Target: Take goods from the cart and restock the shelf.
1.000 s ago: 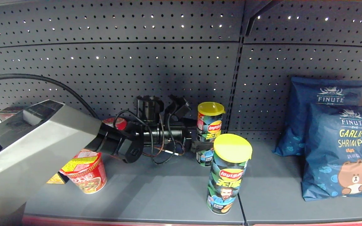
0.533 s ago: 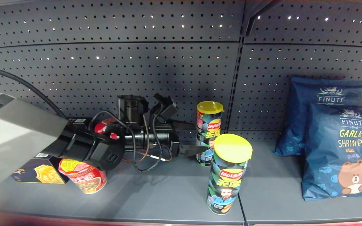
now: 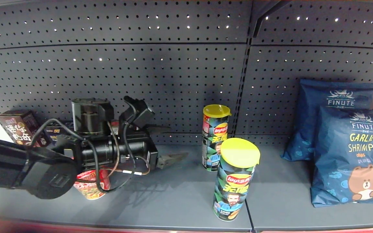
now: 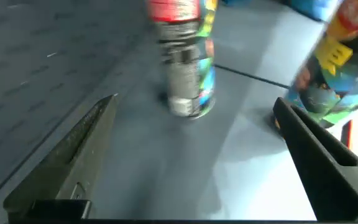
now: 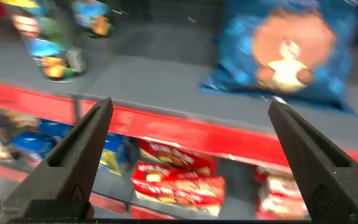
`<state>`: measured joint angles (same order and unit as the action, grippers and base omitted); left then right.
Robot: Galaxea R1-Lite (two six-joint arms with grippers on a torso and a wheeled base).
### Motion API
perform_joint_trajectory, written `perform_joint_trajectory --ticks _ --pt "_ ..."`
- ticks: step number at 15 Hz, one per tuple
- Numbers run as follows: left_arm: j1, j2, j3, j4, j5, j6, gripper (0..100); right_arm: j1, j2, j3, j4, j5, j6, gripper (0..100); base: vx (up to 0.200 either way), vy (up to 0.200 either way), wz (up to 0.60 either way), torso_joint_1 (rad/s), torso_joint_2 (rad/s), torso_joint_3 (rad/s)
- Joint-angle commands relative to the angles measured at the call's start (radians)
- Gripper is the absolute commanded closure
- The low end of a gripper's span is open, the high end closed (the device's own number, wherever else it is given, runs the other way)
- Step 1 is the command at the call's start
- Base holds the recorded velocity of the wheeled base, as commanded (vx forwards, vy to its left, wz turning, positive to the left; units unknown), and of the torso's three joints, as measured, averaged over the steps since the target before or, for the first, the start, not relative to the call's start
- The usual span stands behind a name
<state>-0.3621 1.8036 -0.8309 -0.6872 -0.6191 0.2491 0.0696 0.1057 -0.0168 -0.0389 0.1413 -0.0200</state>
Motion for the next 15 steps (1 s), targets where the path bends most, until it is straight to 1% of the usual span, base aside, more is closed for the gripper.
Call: perform_joint_trajectory --ticks 1,2,3,4,5,6,7,8,9,10,12,13,15 --pt "-0.024 -0.185 0.067 0.02 0.079 -0.071 0 -0.02 0.101 -0.083 0.027 -0.005 -0.001 0 0.0 0.0 0.0 0.0 0.0 0.0" --pt "-0.043 -0.253 0.096 0.068 0.121 -0.077 0 -0.005 0.223 -0.158 0.031 0.003 0.0 0 0.0 0.0 0.0 0.0 0.0 0.0" --pt "-0.069 -0.339 0.136 0.161 0.164 -0.073 0 0.024 0.365 -0.236 0.031 0.029 -0.003 0 0.0 0.0 0.0 0.0 0.0 0.0" --pt "-0.103 -0.394 0.162 0.212 0.211 -0.073 0 0.065 0.443 -0.272 0.028 0.05 -0.006 0 0.0 0.0 0.0 0.0 0.0 0.0" --pt "-0.123 -0.44 0.18 0.253 0.266 -0.073 0 0.122 0.514 -0.292 0.024 0.05 -0.001 0 0.0 0.0 0.0 0.0 0.0 0.0" --pt "-0.124 -0.458 0.188 0.281 0.306 -0.073 0 0.159 0.565 -0.308 0.025 0.044 -0.001 0 0.0 0.0 0.0 0.0 0.0 0.0" --pt "-0.124 -0.463 0.188 0.284 0.34 -0.074 0 0.177 0.635 -0.336 0.025 0.034 -0.001 0 0.0 0.0 0.0 0.0 0.0 0.0" --pt "-0.123 -0.463 0.191 0.284 0.368 -0.073 0 0.21 0.736 -0.377 0.024 -0.002 -0.006 0 0.0 0.0 0.0 0.0 0.0 0.0" --pt "-0.123 -0.463 0.197 0.284 0.371 -0.073 0 0.254 0.802 -0.397 0.014 -0.042 0.003 0 0.0 0.0 0.0 0.0 0.0 0.0" --pt "-0.12 -0.463 0.202 0.282 0.374 -0.074 0 0.306 0.871 -0.394 -0.022 -0.097 0.008 0 0.0 0.0 0.0 0.0 0.0 0.0" --pt "-0.118 -0.461 0.203 0.282 0.384 -0.077 0 0.395 1.003 -0.37 -0.113 -0.147 0.04 0 0.0 0.0 0.0 0.0 0.0 0.0" --pt "-0.116 -0.461 0.202 0.282 0.388 -0.079 0 0.401 1.068 -0.364 -0.162 -0.16 0.037 0 0.0 0.0 0.0 0.0 0.0 0.0" --pt "-0.106 -0.46 0.208 0.282 0.388 -0.08 0 0.4 1.148 -0.379 -0.183 -0.157 0.037 0 0.0 0.0 0.0 0.0 0.0 0.0"
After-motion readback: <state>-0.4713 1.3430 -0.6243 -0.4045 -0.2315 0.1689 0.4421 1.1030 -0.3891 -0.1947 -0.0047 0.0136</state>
